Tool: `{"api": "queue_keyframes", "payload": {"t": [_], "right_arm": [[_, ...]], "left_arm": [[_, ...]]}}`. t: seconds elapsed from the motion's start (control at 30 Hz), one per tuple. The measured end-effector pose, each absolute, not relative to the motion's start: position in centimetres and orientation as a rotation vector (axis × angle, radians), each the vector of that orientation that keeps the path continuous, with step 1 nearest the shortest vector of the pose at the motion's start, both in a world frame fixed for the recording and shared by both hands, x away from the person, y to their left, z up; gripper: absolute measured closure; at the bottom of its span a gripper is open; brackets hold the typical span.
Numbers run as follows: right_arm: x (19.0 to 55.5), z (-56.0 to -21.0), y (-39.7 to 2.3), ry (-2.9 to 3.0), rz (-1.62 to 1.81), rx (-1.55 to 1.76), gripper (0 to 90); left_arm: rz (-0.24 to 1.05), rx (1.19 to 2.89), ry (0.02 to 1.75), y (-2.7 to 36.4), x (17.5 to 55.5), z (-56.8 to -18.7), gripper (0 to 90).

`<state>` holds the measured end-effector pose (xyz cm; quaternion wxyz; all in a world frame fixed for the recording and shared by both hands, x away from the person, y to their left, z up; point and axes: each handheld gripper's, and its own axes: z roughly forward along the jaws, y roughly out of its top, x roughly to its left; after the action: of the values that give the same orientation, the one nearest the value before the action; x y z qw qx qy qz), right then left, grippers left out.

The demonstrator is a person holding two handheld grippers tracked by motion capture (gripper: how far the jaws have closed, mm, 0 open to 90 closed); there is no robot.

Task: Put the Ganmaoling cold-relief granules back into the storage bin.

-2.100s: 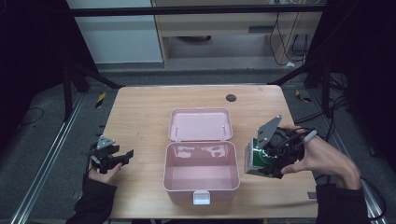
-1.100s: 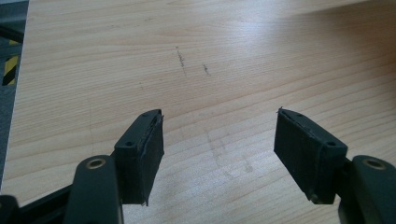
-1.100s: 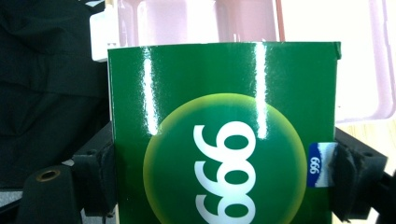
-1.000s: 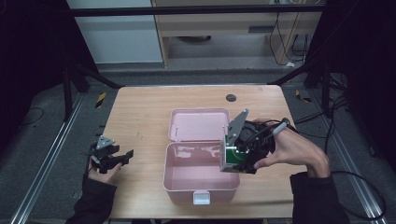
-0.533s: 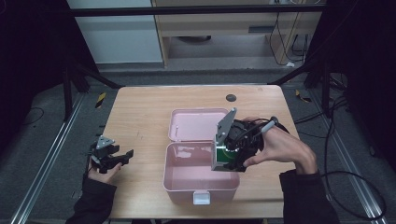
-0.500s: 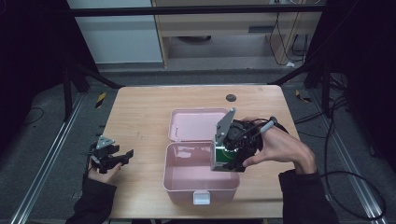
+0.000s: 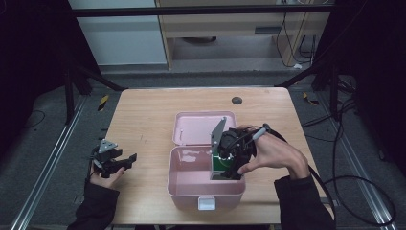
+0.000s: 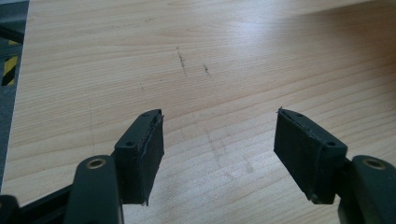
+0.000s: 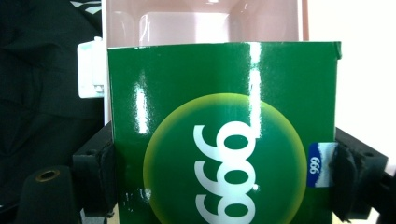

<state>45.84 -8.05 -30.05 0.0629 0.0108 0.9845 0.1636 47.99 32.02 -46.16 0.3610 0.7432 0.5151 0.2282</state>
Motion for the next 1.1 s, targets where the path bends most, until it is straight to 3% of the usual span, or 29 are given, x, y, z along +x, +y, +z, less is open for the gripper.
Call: {"api": "queue_keyframes", "payload": {"t": [1.1], "right_arm": [[46.3,-34.4,-6.7,3.024,0.434,0.02,16.1]], "left_arm": [[0.59,1.914,1.326,32.1,47.9,-46.1,32.5]]}}
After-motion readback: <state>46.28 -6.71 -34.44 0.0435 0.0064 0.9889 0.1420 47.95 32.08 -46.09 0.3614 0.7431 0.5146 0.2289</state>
